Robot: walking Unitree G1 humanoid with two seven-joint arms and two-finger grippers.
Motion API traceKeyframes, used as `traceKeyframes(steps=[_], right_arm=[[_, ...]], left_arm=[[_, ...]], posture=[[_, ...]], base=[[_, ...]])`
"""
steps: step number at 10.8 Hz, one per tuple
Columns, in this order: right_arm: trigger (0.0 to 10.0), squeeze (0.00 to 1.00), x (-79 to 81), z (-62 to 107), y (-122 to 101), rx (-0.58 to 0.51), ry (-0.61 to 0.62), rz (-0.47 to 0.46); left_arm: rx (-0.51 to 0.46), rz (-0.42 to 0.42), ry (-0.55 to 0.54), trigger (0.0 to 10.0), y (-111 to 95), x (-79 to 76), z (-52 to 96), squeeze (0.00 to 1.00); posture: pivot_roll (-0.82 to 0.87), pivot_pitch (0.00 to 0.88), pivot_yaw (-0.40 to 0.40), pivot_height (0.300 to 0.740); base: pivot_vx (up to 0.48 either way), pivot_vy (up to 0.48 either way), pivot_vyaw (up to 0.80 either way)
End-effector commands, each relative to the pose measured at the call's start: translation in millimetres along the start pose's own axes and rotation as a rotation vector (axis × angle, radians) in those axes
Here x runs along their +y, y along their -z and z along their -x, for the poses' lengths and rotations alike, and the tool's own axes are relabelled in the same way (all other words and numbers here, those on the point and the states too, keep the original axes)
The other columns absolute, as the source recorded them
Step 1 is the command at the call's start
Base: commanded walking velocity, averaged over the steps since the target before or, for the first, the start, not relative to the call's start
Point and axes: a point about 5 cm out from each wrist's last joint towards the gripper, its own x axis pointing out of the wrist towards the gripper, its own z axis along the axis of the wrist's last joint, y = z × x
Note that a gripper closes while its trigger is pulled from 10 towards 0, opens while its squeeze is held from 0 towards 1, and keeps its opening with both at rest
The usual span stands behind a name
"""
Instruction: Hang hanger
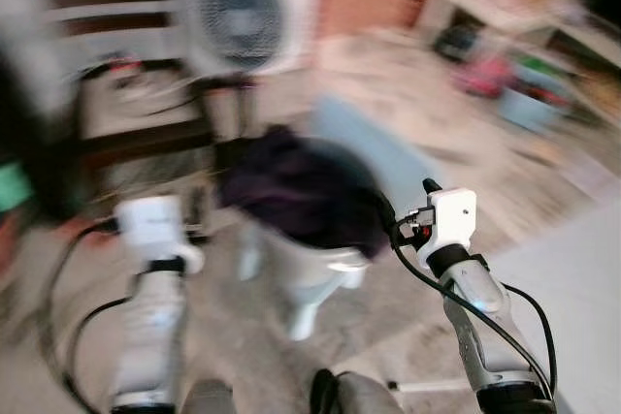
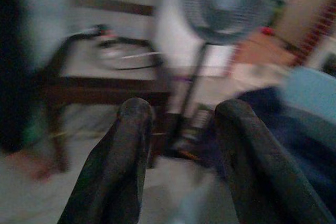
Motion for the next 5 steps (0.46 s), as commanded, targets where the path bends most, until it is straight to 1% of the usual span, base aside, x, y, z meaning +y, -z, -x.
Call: traceKeyframes(steps=[1,2,4,5], right_arm=[[10.0,0.00,-5.1,1.7,-3.3,-0.011,0.007,0.011],[10.0,0.00,-7.9,2.0,-3.7,-0.008,0.011,0.020],[10.0,0.00,-10.5,2.1,-3.9,-0.003,0.019,0.024],[10.0,0.00,-10.6,2.0,-3.8,-0.002,0.019,0.024]], left_arm=[[0.033,0.050,-0.024,10.0,5.7,-1.2,-1.0,0.00],[0.043,0.084,-0.078,10.0,6.6,6.7,-5.0,0.00],[0.018,0.081,-0.082,10.0,4.8,7.4,-6.9,0.00],[-0.008,0.162,-0.018,10.0,2.2,3.3,-6.7,0.00]], posture=[[-0.05,0.122,-0.124,0.740],[-0.05,0.123,-0.128,0.740],[-0.06,0.125,-0.130,0.740],[-0.06,0.126,-0.131,0.740]], base=[[0.000,0.000,0.00],[0.000,0.000,0.00],[0.000,0.000,0.00],[0.000,0.000,0.00]])
